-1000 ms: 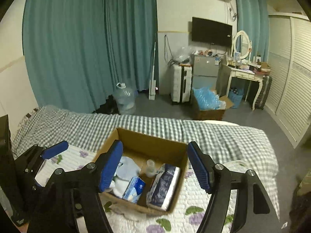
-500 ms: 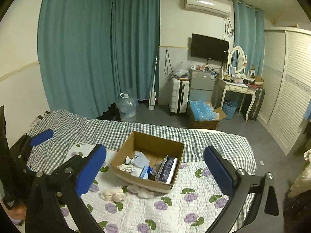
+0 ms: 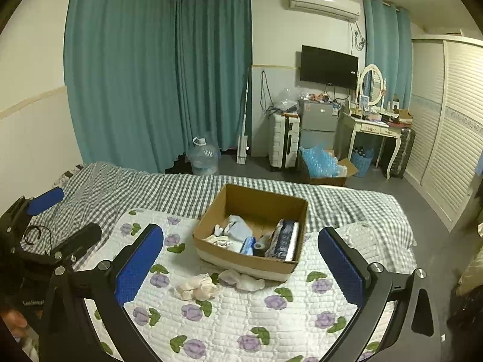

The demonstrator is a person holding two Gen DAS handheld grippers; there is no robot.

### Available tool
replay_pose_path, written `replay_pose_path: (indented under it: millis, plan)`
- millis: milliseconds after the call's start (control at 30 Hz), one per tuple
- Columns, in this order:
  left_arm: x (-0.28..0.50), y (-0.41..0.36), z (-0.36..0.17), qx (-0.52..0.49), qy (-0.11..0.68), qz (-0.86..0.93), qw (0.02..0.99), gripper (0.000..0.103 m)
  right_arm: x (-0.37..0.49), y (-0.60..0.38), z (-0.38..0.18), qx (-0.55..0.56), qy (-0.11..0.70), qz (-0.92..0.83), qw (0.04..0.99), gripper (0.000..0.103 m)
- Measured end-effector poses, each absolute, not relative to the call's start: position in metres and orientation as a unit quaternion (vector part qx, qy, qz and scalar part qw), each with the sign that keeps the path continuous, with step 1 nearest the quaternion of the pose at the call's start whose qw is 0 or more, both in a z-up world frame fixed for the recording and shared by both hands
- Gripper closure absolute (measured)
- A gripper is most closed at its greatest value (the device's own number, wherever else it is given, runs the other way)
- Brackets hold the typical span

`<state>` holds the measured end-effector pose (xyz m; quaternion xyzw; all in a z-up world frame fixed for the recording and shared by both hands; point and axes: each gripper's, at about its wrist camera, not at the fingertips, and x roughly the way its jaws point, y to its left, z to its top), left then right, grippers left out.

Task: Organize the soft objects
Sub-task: 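Grasp the cream lace cloth with the left tool while the right grasps the white cloth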

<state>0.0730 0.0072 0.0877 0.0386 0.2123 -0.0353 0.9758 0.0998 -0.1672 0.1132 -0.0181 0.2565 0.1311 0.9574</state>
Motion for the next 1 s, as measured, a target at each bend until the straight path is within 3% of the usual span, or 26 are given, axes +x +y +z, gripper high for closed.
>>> replay_pose_path:
  millis: [600, 1000]
  plan:
    - [0.154, 0.014, -0.075, -0.005, 0.328, -0.021, 0.945, 0.000, 0.196, -0.150, -0.054, -0.003, 0.361, 0.130, 0.924, 0.000]
    - [0.178, -0.014, -0.138, -0.024, 0.382, -0.069, 0.921, 0.000, 0.224, -0.163, -0.110, 0.008, 0.381, 0.120, 0.917, 0.000]
